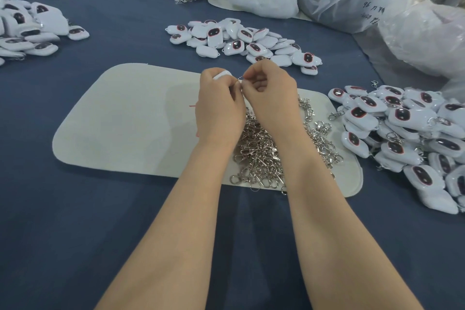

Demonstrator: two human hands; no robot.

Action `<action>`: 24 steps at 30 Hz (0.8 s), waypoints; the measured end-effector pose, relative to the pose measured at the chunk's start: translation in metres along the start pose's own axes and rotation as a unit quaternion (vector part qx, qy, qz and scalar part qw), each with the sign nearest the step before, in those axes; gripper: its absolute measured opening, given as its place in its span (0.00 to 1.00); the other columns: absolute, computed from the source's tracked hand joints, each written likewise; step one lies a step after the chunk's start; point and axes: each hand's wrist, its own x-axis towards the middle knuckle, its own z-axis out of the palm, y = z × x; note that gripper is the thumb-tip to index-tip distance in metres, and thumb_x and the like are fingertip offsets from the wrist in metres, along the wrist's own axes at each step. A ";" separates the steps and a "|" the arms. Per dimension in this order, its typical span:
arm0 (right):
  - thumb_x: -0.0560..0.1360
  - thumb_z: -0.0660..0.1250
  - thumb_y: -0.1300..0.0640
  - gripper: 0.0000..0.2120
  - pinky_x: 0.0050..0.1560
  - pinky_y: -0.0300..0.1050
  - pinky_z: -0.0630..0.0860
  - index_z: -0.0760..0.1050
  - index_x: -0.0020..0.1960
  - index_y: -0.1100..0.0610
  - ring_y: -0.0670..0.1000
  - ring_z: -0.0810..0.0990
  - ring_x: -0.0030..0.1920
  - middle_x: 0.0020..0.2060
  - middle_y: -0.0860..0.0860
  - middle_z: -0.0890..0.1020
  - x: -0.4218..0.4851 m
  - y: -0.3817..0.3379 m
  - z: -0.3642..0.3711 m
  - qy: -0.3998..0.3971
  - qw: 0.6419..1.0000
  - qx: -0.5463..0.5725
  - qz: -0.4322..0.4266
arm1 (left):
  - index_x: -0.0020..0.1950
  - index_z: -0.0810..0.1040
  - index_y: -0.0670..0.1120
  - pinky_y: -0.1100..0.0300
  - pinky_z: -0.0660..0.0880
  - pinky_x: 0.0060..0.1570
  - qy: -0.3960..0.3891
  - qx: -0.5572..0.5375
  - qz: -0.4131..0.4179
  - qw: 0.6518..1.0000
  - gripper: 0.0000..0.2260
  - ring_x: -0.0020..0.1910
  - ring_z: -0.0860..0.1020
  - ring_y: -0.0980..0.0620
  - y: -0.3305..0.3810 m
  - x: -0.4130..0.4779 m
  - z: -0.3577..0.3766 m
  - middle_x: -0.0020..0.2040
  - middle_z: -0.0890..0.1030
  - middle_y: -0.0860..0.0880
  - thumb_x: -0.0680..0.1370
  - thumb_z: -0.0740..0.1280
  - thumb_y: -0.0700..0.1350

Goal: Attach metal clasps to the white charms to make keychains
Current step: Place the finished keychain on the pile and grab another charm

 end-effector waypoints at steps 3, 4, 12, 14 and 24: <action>0.71 0.66 0.66 0.07 0.45 0.36 0.74 0.75 0.44 0.55 0.42 0.74 0.36 0.35 0.43 0.76 -0.001 0.000 0.000 0.003 1.000 0.005 -0.002 | 0.49 0.80 0.41 0.63 0.69 0.45 0.004 -0.001 0.000 1.000 0.08 0.50 0.75 0.52 0.001 -0.001 0.000 0.60 0.73 0.47 0.79 0.61 0.41; 0.71 0.66 0.66 0.07 0.45 0.36 0.74 0.75 0.44 0.55 0.42 0.73 0.35 0.35 0.43 0.76 -0.001 0.000 0.001 0.004 1.000 0.008 -0.003 | 0.49 0.80 0.41 0.63 0.69 0.45 0.006 -0.001 -0.001 1.000 0.08 0.50 0.75 0.52 0.001 -0.001 -0.001 0.60 0.73 0.48 0.79 0.61 0.41; 0.72 0.66 0.66 0.08 0.45 0.35 0.74 0.74 0.43 0.54 0.41 0.74 0.35 0.36 0.44 0.77 0.000 0.001 -0.001 -0.014 1.000 0.011 0.004 | 0.49 0.79 0.41 0.63 0.68 0.43 0.011 0.006 0.004 1.000 0.08 0.49 0.75 0.52 0.000 -0.001 0.001 0.61 0.72 0.47 0.79 0.61 0.41; 0.72 0.66 0.66 0.07 0.45 0.36 0.74 0.74 0.43 0.54 0.44 0.74 0.37 0.37 0.45 0.78 0.000 0.002 -0.002 -0.029 1.000 0.011 0.004 | 0.49 0.79 0.41 0.63 0.68 0.43 0.011 0.007 0.004 1.000 0.08 0.48 0.75 0.53 0.000 -0.001 0.001 0.61 0.72 0.48 0.79 0.61 0.40; 0.73 0.65 0.66 0.08 0.41 0.36 0.73 0.71 0.42 0.54 0.46 0.73 0.36 0.36 0.46 0.76 -0.001 0.007 0.000 -0.053 0.998 0.025 -0.020 | 0.47 0.80 0.41 0.68 0.63 0.43 0.016 -0.011 -0.021 1.000 0.08 0.46 0.70 0.59 -0.004 0.002 0.001 0.60 0.73 0.48 0.78 0.61 0.40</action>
